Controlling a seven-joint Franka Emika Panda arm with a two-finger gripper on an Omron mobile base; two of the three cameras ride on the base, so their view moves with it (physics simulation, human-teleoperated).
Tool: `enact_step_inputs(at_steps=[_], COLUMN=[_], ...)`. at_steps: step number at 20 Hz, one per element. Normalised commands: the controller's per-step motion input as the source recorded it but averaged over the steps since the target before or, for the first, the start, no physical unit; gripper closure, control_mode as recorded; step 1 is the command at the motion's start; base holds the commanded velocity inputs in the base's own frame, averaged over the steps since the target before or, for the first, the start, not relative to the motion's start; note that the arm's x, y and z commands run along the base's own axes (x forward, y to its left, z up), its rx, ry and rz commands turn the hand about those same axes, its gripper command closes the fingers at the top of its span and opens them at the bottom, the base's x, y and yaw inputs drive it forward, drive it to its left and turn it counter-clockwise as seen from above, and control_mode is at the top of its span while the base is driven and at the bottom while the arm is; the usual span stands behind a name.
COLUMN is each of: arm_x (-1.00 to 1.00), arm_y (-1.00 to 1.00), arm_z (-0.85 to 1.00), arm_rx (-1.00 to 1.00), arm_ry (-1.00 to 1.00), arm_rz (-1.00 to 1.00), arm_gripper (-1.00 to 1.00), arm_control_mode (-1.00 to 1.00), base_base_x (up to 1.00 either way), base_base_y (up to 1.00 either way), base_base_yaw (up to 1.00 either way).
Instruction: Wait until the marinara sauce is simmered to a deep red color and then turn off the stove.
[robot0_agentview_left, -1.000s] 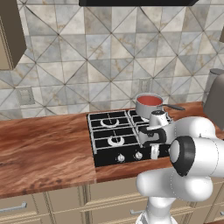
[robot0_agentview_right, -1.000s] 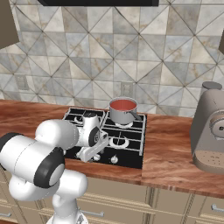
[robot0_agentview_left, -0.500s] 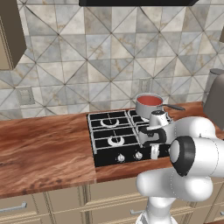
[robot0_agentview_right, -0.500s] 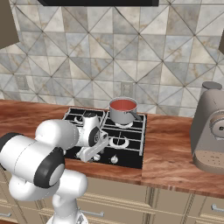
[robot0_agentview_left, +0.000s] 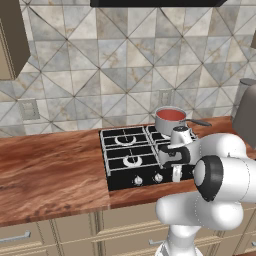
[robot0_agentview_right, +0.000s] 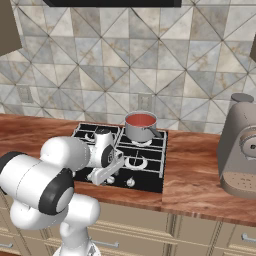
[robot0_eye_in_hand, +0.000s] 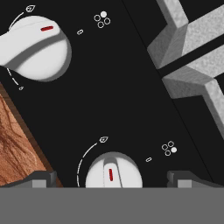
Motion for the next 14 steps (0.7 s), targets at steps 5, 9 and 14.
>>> enact_step_inputs(at_steps=[5, 9, 14], arm_x=[0.00, 0.00, 0.00], arm_y=[0.00, 0.00, 0.00], arm_z=[0.00, 0.00, 0.00], arm_rx=[0.00, 0.00, 0.00], arm_ry=[0.00, 0.00, 0.00], arm_rz=[0.00, 0.00, 0.00], arm_gripper=[-1.00, -1.00, -1.00], arm_control_mode=[-1.00, -1.00, -1.00], base_base_x=[0.00, 0.00, 0.00], base_base_y=[0.00, 0.00, 0.00], base_base_yaw=[0.00, 0.00, 0.00])
